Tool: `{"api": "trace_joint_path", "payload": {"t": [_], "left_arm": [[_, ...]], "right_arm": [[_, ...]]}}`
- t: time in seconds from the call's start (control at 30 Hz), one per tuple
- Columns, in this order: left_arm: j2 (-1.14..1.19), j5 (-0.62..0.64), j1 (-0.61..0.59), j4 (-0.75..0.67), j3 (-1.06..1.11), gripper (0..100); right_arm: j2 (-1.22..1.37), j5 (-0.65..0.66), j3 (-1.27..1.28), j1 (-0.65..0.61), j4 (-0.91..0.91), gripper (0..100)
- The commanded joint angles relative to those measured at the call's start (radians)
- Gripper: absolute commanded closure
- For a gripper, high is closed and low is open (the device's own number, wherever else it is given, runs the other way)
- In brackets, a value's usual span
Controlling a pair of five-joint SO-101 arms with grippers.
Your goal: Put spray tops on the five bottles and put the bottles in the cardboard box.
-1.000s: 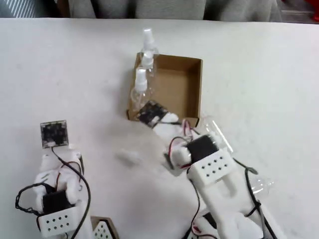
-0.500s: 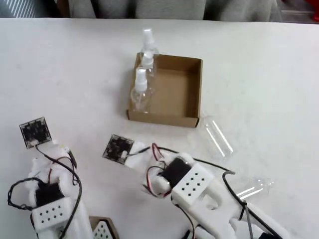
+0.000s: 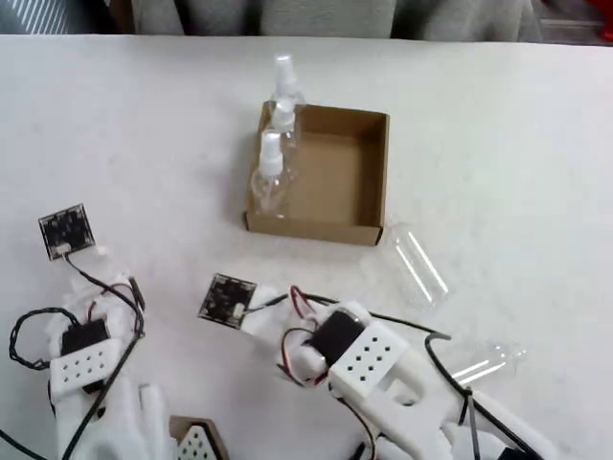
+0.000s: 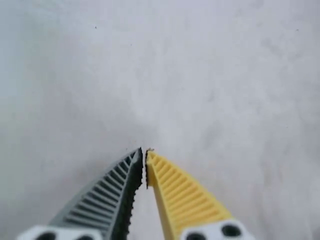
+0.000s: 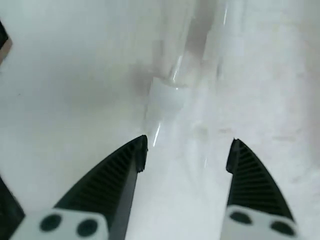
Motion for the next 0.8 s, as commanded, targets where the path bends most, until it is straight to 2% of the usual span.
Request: {"api": "trace_joint_path", "payload": {"t": [0.0,0.07,0.17,0.27,0.33,0.47,0.53,0.6,0.67,0.77], "left_arm": [[0.004,-0.126,-0.01,-0.02,-0.071,98],[0.004,-0.265,-0.01,0.034,-0.098,98],[0.005,-0.494,-0.002,0.109,-0.149,98],[0.01,-0.537,0.064,0.166,-0.189,98],[0.01,-0.592,0.139,0.238,-0.232,98],[0.012,-0.729,0.332,0.505,-0.377,98],[0.007,-0.809,0.443,0.641,-0.433,98],[0.005,-0.947,0.556,0.747,-0.462,98],[0.005,-1.069,0.65,0.81,-0.465,98],[0.008,-1.157,0.757,0.841,-0.463,96]], "right_arm": [[-0.039,0.04,-0.083,0.183,0.096,77.2],[-0.059,0.038,-0.103,0.325,0.113,77.9],[-0.104,0.038,-0.101,0.559,0.11,84.4],[-0.143,0.002,-0.1,0.777,0.116,90.2],[-0.163,-0.066,-0.094,0.928,0.117,92.3],[-0.189,-0.138,-0.072,1.19,0.108,92.8],[-0.191,-0.141,-0.051,1.285,0.088,92.8],[-0.191,-0.144,0.002,1.36,0.045,92.8],[-0.191,-0.138,0.068,1.428,-0.018,92.8],[-0.194,-0.132,0.147,1.521,-0.102,92.8]]}}
